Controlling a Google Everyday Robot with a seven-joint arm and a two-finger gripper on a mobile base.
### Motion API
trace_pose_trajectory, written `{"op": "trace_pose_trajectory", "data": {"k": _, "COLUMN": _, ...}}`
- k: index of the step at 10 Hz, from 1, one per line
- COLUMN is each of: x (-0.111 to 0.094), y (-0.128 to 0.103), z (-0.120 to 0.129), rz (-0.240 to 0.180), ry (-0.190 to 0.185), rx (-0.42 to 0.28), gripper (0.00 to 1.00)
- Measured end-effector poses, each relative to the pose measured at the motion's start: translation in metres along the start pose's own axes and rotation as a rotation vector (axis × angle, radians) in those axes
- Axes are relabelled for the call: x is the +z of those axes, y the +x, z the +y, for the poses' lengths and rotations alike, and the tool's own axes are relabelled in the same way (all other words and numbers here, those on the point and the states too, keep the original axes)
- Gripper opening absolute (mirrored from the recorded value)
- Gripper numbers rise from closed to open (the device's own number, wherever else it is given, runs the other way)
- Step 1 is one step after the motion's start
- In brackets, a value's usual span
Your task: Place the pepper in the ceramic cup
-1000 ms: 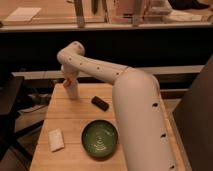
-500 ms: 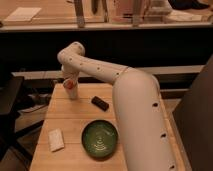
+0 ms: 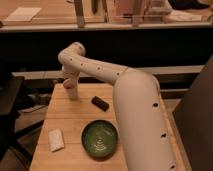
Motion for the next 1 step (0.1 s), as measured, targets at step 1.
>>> {"op": "trace_pose_trajectory", "data": {"k": 1, "x": 0.0003, "y": -0.0001, "z": 0.0002, "rz": -0.001, "ry": 0.0, "rx": 0.001, "gripper": 0.33}}
